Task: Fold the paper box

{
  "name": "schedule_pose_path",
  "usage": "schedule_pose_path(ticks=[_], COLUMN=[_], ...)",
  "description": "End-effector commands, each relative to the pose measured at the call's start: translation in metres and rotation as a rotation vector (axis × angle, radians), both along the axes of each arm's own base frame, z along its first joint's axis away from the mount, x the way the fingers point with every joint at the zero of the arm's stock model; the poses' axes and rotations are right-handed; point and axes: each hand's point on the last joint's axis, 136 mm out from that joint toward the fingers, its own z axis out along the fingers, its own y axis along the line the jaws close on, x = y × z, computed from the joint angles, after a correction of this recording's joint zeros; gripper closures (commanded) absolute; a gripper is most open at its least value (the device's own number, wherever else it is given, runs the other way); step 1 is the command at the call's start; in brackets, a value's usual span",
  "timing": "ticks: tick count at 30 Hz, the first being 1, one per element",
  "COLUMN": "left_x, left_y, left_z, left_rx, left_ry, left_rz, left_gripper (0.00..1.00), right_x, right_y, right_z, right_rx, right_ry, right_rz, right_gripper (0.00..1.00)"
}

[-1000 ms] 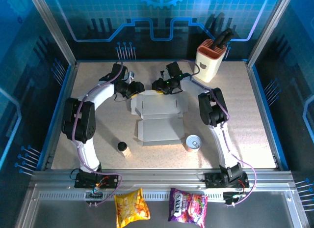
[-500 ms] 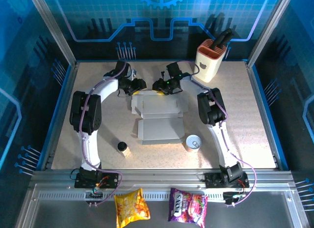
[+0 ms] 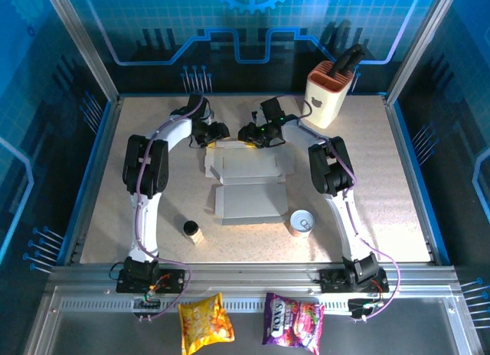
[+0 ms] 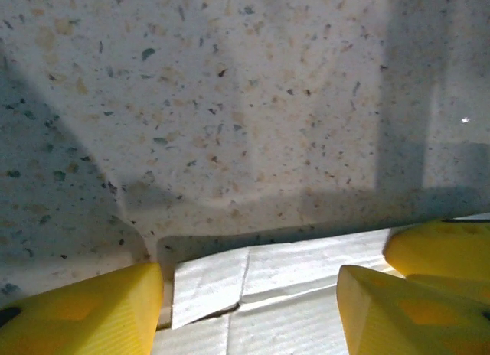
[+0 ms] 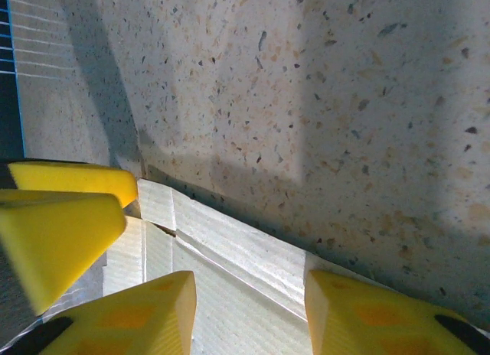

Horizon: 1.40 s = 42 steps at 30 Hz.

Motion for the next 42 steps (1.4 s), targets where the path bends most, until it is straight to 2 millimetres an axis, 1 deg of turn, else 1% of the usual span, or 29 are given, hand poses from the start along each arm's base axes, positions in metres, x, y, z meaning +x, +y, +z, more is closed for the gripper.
schedule_pose_path(ticks=[1,4,7,10,15,19,21,24,29,35,42], left_x=[0.004,0.004,0.003,0.006,0.006,0.005,0.004,0.002,-0.001,-0.006,-0.006], left_y=[0.006,0.004,0.0,-0.01,-0.014,-0.012,-0.012,-0.018,-0.026,-0.031,-0.034], left_z=[-0.002,-0.006,-0.006,0.001,0.015,0.029,0.034,0.039,0.046,0.041,0.028], left_rx=[0.016,0.007,-0.022,-0.071,-0.082,-0.081,-0.094,-0.138,-0.191,-0.22,-0.237], left_ry=[0.016,0.026,0.034,0.012,-0.017,-0.053,-0.062,-0.06,-0.057,-0.036,-0.008], left_rz=[0.023,0.017,0.016,0.0,-0.001,0.014,0.023,0.026,0.025,0.027,0.033], left_gripper=[0.36,0.37,0.41,0.48,0.52,0.53,0.53,0.5,0.5,0.48,0.48], right_x=[-0.029,-0.03,-0.031,-0.031,-0.032,-0.032,-0.033,-0.033,-0.033,-0.034,-0.035], right_y=[-0.013,-0.013,-0.014,-0.014,-0.014,-0.014,-0.015,-0.014,-0.014,-0.013,-0.013], right_z=[-0.056,-0.056,-0.056,-0.055,-0.055,-0.053,-0.052,-0.052,-0.052,-0.053,-0.054], right_rx=[-0.083,-0.081,-0.08,-0.08,-0.077,-0.074,-0.074,-0.07,-0.066,-0.061,-0.061], right_ry=[0.154,0.153,0.152,0.15,0.151,0.147,0.146,0.146,0.145,0.148,0.15], right_rz=[-0.009,-0.009,-0.009,-0.011,-0.01,-0.011,-0.01,-0.011,-0.012,-0.01,-0.011], right_gripper=[0.56,0.56,0.56,0.56,0.56,0.56,0.56,0.56,0.56,0.56,0.56])
